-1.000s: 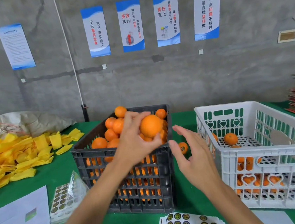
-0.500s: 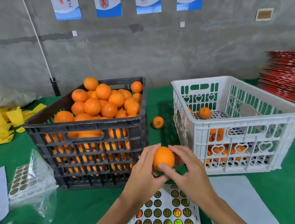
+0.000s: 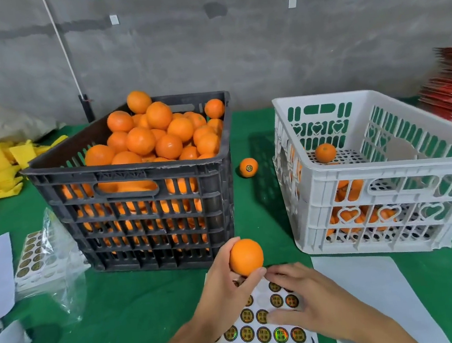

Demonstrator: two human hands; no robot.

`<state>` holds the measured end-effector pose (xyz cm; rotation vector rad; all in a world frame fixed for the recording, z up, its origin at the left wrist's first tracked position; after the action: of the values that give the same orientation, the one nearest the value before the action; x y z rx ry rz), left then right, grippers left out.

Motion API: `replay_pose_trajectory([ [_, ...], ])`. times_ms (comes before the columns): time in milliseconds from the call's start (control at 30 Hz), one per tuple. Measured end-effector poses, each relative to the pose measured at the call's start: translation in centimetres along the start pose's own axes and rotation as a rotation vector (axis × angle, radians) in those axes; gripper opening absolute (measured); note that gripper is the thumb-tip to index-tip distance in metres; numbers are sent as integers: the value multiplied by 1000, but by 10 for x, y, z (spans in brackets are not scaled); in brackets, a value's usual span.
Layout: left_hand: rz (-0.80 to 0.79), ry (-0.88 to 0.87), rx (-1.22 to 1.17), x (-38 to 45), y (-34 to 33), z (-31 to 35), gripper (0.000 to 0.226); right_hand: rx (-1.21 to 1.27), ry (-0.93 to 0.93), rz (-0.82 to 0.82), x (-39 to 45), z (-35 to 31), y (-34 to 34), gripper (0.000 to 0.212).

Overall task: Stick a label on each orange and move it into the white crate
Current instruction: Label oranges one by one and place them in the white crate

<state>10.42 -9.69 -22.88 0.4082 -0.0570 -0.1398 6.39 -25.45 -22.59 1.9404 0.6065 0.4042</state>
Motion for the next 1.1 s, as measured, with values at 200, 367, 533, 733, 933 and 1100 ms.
replay_pose_trajectory([
  [200,-3,-20,-26,1,0,0,80,-47,74,189,2,-4,10,68],
  [367,-1,-25,-24,-1,1,0,80,-45,155,316,-2,-12,14,45],
  [533,3,-33,17,0,1,0,80,365,-49,405,-5,9,15,18],
  [733,-16,-28,63,0,0,3,80,833,-299,489,-6,27,13,9],
  [933,9,-36,98,2,-3,24,76,585,-263,916,-12,13,69,9],
  [1100,68,-115,53,3,4,68,76,723,-150,997,-13,-15,94,9],
])
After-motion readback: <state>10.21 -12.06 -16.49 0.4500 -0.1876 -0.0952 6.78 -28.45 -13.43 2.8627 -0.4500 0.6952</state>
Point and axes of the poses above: each hand's wrist, its own x-axis towards the middle knuckle, its own y-axis out of the back of the hand, z = x × y, the point moved 10 cm from there along x, towards the middle knuckle, and after that the axes turned 8 degrees about y, right-handed, at the moved point
